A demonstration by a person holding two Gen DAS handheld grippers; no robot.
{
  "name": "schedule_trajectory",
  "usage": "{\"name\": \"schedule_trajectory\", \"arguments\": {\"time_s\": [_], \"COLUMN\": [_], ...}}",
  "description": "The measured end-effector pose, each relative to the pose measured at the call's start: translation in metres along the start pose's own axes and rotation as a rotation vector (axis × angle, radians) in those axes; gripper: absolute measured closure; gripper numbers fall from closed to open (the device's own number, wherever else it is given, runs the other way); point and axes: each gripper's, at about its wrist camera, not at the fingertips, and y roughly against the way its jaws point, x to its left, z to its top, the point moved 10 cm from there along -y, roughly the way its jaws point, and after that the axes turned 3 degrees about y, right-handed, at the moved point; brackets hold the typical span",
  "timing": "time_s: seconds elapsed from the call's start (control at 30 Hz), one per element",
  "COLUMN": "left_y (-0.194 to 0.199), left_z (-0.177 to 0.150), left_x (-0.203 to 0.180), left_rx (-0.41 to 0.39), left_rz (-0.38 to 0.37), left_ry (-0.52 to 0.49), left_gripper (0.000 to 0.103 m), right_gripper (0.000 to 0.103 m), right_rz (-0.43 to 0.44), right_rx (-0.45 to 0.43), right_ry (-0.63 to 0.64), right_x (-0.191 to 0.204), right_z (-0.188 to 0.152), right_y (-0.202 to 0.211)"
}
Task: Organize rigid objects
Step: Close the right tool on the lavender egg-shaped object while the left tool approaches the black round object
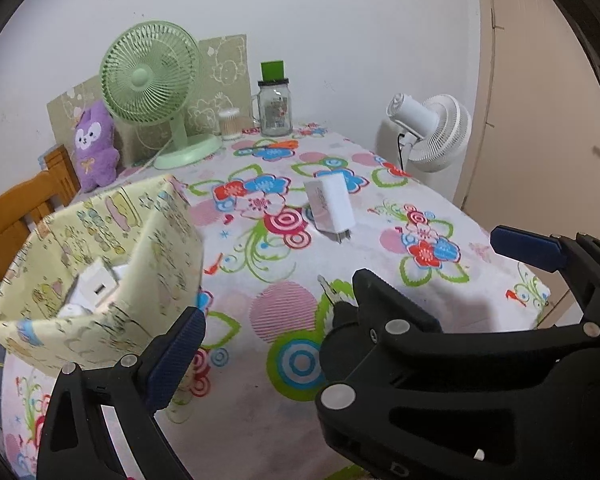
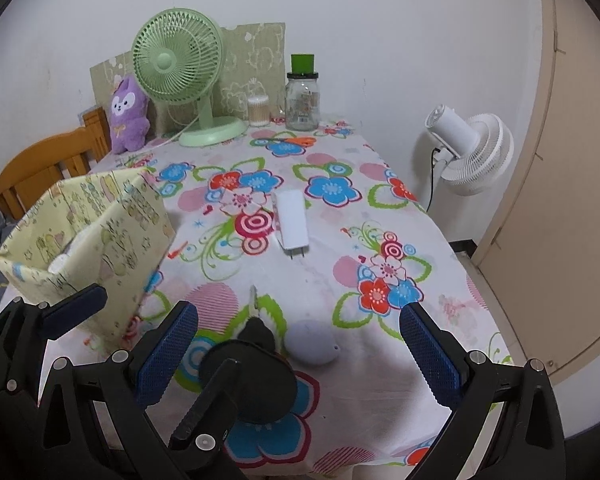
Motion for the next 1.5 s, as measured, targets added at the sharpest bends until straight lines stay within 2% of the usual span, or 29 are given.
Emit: {"name": "schedule_trajectory", "arguments": {"time_s": [0.13,0.33,0.6,0.83,0.9,1.03,1.5], "left_y": [-0.013,-0.028,-0.041,-0.048,-0.050,-0.050,-0.044], "left_z": [-0.010,-0.018,-0.027,-0.031,-0.033,-0.033,-0.030], "left_x": [-0.002,-0.006,-0.014,-0.014,-0.014,-0.015,-0.018], "left_rx": [0.027,0.056,0.086,0.107,0.116,0.110,0.089], "left_rz": [-0.012,-0.018,-0.041,-0.034,-0.041,-0.036,-0.033], "left_ry": [0.003,-0.007,-0.013,-0.020,-0.017,-0.021,-0.042], "left_gripper": [0.003,0.003,0.004,0.004,0.004,0.004,0.006], "right_gripper": [0.001,0.009,0.027,0.038,0.045,0.059,0.059], "right_rz": [-0.001,-0.002,-0.017,0.005,0.012,-0.011,-0.032], "right_rx": [0.024,0.068,0.108,0.148,0.165,0.146,0.126], "right_ry": [-0.004,-0.019,-0.027,-0.039,-0.040,-0.030,-0.053], "right_x": [-0.004,-0.008,-0.017,-0.018,-0.017,-0.019,-0.027], "right_z": [-0.010,-0.023,-0.034,-0.042,-0.046,-0.045,-0.045], "right_y": [-0.013,-0.032,-0.048,-0.061,-0.065,-0.065,-0.058]}}
